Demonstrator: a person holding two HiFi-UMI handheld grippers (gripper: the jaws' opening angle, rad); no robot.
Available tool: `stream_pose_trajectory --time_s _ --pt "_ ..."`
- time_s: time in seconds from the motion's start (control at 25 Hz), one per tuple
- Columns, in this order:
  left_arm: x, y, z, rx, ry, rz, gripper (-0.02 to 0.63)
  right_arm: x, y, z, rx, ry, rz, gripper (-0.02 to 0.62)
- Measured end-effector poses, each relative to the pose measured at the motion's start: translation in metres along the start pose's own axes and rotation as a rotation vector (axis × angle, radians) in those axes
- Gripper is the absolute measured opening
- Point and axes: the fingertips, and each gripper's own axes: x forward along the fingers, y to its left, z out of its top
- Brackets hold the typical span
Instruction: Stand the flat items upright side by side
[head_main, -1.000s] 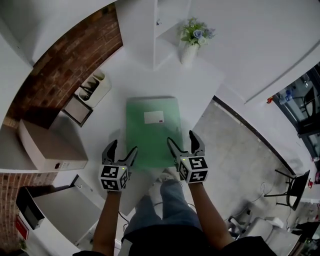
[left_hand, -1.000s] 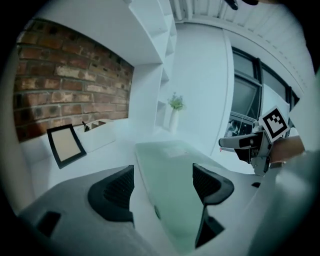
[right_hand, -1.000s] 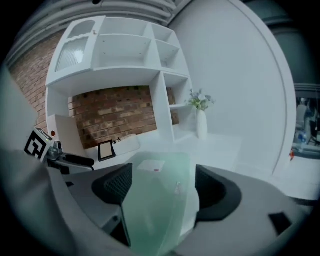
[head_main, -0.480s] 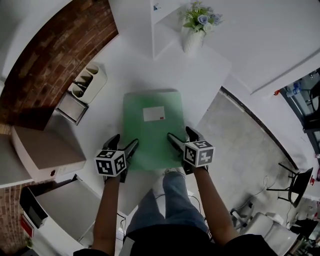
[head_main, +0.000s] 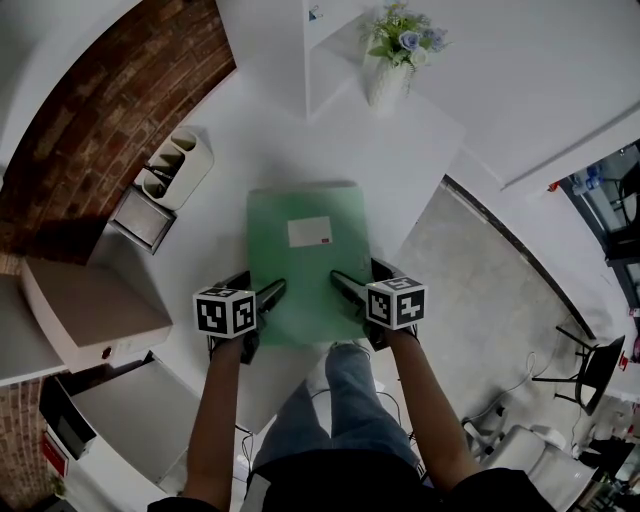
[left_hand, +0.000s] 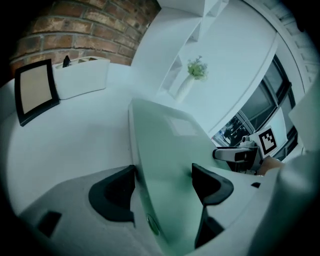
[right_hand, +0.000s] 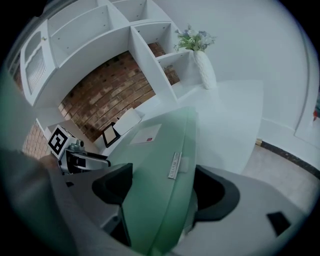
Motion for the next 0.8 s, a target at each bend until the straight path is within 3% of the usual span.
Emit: stream_pose_trajectory --time_s 0.2,0.36,0.56,0.8 --pt "0.0 -0.001 0.0 -0.007 -0.005 0.012 0.345 -0.003 0.001 0.003 -0.007 -0.016 -0.027 0.362" --pt "-0.006 -0.002 0.0 -0.027 -0.026 0.012 0.345 -0.013 0.007 0.016 -0.021 -0.079 -0.025 0.305" --pt "-0.018 -0.009 0.01 -0.024 -0.091 0.009 0.345 -0.029 0.019 0.039 -0.069 -0.177 -0.006 0.272" --pt "-0.043 -0.016 0.032 0.043 -0.207 0.033 0.345 -0.051 0.042 0.071 -0.178 -0.311 0.052 0.244"
